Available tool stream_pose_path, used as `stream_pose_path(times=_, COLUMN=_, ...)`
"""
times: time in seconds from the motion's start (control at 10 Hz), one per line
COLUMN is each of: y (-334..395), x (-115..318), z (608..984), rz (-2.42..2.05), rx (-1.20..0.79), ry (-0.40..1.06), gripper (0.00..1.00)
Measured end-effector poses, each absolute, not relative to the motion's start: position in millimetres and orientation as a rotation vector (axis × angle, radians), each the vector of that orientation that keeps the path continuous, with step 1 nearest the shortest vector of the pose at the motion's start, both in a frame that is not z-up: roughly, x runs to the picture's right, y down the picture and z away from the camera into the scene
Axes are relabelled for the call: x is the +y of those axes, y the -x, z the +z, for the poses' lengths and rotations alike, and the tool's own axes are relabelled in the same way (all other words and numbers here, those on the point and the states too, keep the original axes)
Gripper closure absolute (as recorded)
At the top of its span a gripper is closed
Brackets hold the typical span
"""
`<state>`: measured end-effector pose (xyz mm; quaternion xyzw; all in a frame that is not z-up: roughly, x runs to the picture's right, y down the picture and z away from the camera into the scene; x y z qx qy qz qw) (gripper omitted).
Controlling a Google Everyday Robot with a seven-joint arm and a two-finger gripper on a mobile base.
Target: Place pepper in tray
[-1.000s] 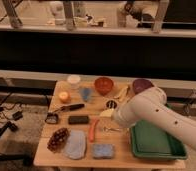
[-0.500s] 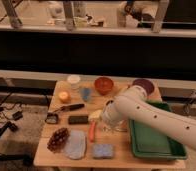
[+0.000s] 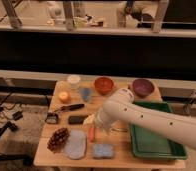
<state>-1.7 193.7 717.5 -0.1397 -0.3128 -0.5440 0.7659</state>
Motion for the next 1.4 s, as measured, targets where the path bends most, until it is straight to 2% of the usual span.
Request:
stream_pose_path(times=0.7, y=0, x=195, z=719, rz=-1.188, rx=-0.673, ry=0.31, gripper=0.2)
stream_pose_path(times=1.1, y=49, x=203, z=731, rz=-1.32, rx=-0.665, ry=0.332, gripper=0.2)
stream_pose_path(times=1.4, y=60, x=211, z=743, rz=-1.363, rx=-0.669, ry=0.353, gripper=0.2)
